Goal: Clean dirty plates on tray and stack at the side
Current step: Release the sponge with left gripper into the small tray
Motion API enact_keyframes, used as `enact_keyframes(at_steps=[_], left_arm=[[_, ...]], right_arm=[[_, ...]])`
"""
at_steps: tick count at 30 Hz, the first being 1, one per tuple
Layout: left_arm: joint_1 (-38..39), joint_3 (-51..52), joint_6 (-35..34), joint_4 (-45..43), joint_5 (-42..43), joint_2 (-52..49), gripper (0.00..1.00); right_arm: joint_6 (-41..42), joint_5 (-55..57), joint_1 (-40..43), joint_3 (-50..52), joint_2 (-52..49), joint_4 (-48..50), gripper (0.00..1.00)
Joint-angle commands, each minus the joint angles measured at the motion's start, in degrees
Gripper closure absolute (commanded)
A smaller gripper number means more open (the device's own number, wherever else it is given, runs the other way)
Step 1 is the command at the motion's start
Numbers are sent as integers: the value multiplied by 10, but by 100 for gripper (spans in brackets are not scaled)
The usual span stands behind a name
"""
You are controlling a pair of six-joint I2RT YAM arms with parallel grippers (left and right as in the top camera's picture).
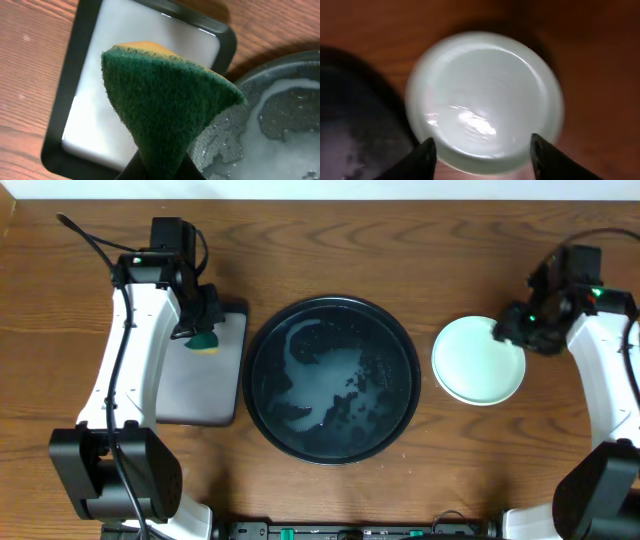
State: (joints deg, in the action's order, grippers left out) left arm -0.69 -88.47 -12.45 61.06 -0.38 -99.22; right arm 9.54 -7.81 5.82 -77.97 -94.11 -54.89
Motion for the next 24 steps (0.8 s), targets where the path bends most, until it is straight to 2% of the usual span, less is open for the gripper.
enact_keyframes(at_steps=[1,7,12,13,14,18,19,24], left_arm=[[-17,16,47,-3,-7,-31,93],[-35,29,92,-11,-7,-97,93],[-38,29,94,-9,0,-159,91],[-38,29,94,-9,2,-166,87],[-38,29,94,-7,2,-170,76],[-38,21,94,1,2,-150,53],[-38,15,94,7,2,-136,44],[-38,4,94,22,2,-48,33]], right_arm=[[-10,-34,-63,-19,8,19,36],[-10,-34,-130,-19,8,35,35],[-11,-34,-147,-19,8,33,35],[-10,-34,-147,-19,8,33,35],[-11,-34,-147,-19,8,33,35],[-11,-34,-147,-19,8,33,34],[-11,-34,-147,-19,8,32,34],[-11,-34,-147,-20,9,31,32]])
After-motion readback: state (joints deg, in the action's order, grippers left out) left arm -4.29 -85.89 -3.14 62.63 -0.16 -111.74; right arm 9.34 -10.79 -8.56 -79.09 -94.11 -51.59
